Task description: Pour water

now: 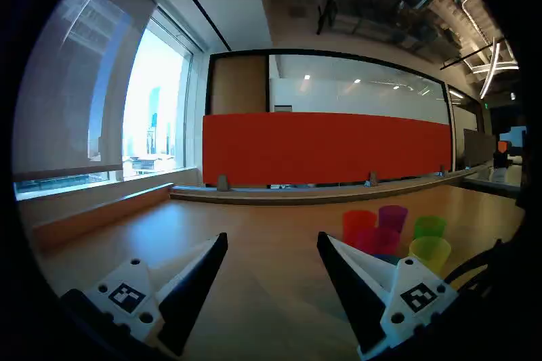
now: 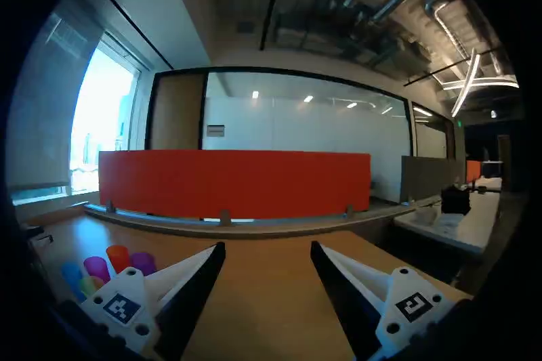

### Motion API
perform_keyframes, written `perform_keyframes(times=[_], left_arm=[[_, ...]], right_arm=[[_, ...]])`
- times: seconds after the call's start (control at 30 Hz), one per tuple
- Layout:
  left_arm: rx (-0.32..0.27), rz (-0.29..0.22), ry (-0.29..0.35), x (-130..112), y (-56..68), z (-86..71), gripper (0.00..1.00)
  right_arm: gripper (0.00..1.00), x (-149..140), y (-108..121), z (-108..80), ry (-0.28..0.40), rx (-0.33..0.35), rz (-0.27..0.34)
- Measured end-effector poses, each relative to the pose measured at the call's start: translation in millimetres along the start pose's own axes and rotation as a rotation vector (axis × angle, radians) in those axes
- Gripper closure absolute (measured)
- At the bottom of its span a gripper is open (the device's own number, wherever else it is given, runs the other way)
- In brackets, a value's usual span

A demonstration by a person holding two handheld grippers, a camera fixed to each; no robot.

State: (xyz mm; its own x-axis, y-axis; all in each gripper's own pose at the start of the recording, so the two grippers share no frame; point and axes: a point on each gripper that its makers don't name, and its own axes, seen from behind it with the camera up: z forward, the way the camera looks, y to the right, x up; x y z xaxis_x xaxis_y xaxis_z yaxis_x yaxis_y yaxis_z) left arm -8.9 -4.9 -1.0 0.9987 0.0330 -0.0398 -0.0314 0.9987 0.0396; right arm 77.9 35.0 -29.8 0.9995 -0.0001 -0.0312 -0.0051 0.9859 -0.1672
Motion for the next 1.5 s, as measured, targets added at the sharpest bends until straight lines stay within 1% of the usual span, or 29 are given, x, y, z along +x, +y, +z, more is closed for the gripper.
perform_keyframes(times=[0.27, 0.37, 0.6, 0.67, 0.77, 0.9, 1.07, 1.27, 1.5], left_arm=[[0.0, 0.0, 0.0, -0.1, 1.2, -0.4, 0.02], [0.0, 0.0, 0.0, -0.1, 1.5, -0.5, 0.02], [0.0, 0.0, 0.0, -0.2, 1.8, -0.6, 0.02], [0.0, 0.0, 0.0, -0.1, 1.8, -0.6, 0.02], [0.0, 0.0, 0.0, -0.1, 1.5, -0.5, 0.02], [0.0, 0.0, 0.0, -0.3, 1.6, -0.4, 0.02], [0.0, 0.0, 0.0, -0.4, 1.8, -0.7, 0.02], [0.0, 0.0, 0.0, -0.5, 1.4, -0.5, 0.02], [0.0, 0.0, 0.0, -0.4, 1.4, -0.6, 0.02]], right_arm=[[0.02, 6.6, 2.1, -2.6, 0.062, 0.015, -0.069], [0.02, 6.1, 0.2, -1.0, 0.083, 0.028, -0.082], [0.02, -7.4, -8.5, 8.5, 0.093, 0.064, -0.052], [0.0, -13.3, -11.6, 11.0, 0.093, 0.076, -0.041], [0.0, -25.4, -15.4, 15.1, 0.083, 0.092, -0.017], [0.0, -45.4, -17.2, 20.3, 0.052, 0.1, 0.015], [0.01, -61.9, -17.4, 24.6, 0.034, 0.099, 0.035], [0.0, -76.7, -21.8, 25.0, 0.031, 0.108, 0.042], [0.0, -96.3, -21.7, 26.8, 0.01, 0.104, 0.018]])
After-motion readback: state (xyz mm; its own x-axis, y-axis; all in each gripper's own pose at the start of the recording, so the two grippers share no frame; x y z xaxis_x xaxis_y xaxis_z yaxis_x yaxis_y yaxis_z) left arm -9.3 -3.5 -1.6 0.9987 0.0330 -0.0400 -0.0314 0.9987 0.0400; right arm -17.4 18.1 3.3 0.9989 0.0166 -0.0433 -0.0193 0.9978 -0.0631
